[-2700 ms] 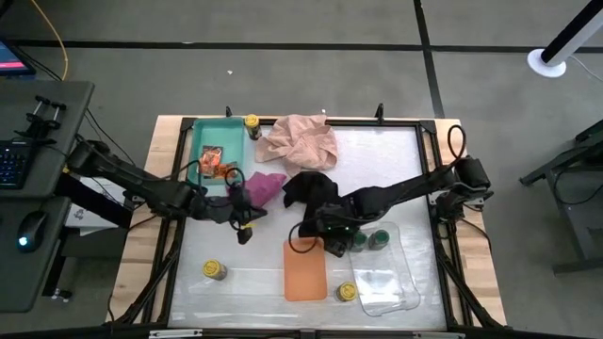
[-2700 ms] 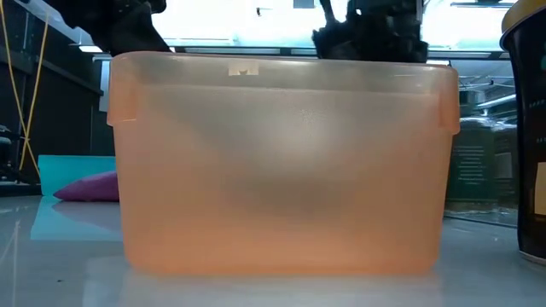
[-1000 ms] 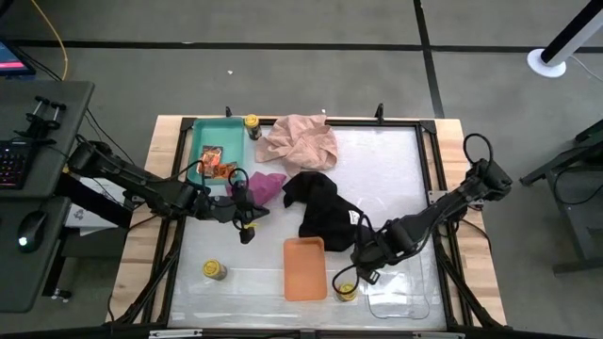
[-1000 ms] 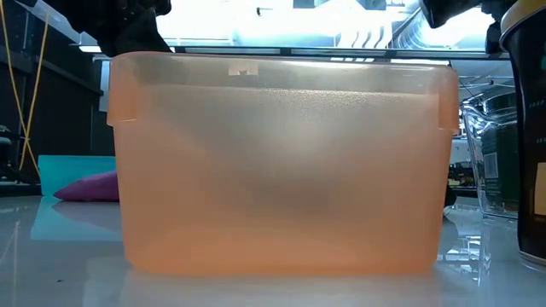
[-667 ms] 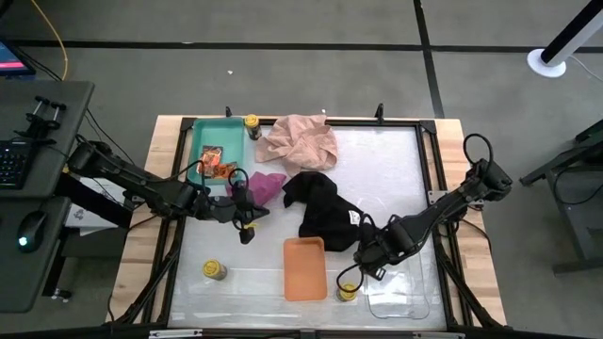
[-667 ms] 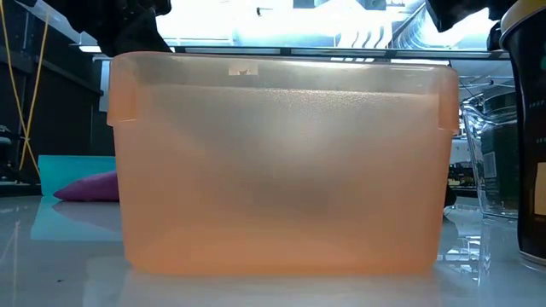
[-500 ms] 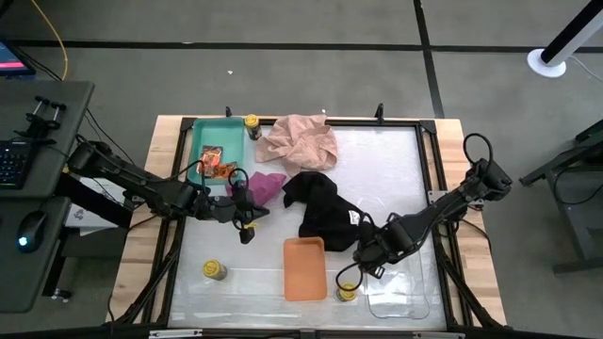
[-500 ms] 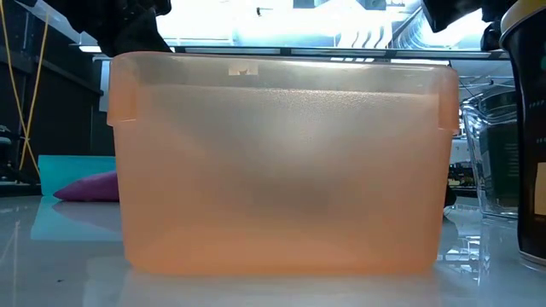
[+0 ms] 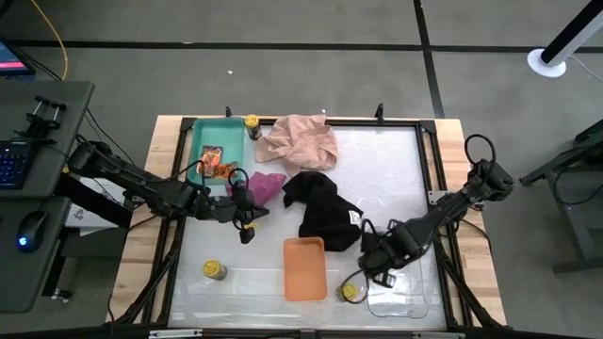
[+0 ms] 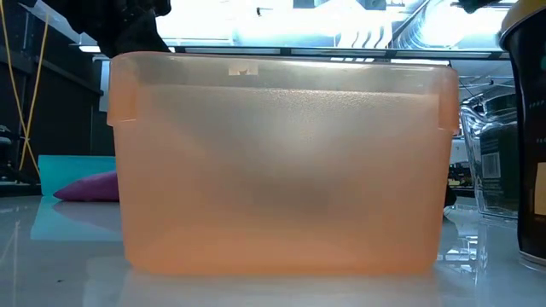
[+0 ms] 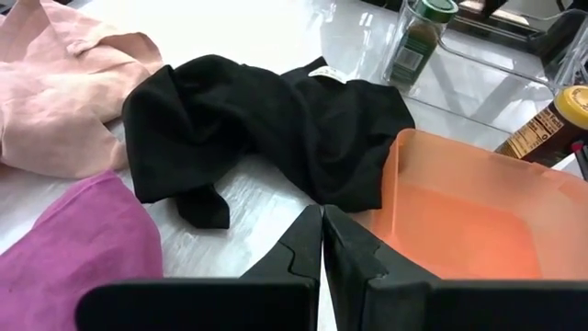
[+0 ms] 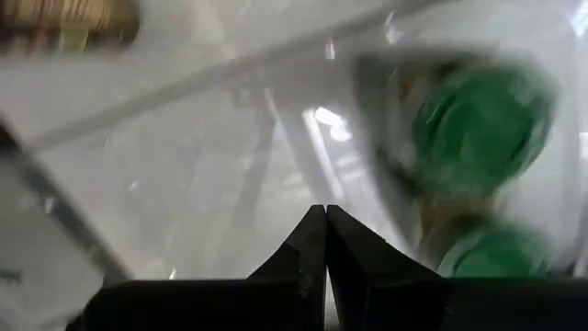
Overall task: Sort spices by type
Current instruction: Put the green seasoning bottle into the transparent bin
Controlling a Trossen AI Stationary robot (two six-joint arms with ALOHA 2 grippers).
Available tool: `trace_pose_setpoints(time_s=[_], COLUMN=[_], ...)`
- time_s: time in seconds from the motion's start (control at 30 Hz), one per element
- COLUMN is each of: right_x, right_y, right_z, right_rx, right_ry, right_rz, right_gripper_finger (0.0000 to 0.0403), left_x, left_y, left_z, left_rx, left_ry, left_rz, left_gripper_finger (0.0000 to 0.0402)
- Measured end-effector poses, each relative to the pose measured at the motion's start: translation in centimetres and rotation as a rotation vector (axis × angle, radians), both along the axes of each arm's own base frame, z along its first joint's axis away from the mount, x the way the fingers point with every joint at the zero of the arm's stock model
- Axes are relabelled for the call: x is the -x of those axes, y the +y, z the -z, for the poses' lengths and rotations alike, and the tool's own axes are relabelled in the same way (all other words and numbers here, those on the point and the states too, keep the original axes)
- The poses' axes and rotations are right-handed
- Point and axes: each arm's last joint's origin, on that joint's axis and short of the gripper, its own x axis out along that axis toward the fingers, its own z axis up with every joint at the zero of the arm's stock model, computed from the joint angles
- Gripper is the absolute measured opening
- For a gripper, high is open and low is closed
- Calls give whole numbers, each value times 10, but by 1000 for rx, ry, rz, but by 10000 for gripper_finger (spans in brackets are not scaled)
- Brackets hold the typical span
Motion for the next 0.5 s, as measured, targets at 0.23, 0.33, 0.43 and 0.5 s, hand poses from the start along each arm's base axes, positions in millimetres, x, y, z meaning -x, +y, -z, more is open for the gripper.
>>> trace_pose_setpoints(time_s=[0.23,0.33,0.43,0.5], right_x=[30,36,41,45], right_y=[8,5,-3,-12], right_z=[-4,-3,6,11], right_rx=[50,89,104,107], right_ry=[215,269,307,317], right_rz=[65,77,94,105], right_gripper_finger=[0,0,0,0], left_x=[1,1,1,0], left_y=[0,0,0,0], left_z=[1,1,1,1], left_rx=[-4,-4,-3,2], left_ry=[10,9,7,4], left_rz=[-1,-1,-1,4], left_gripper_finger=[0,0,0,0])
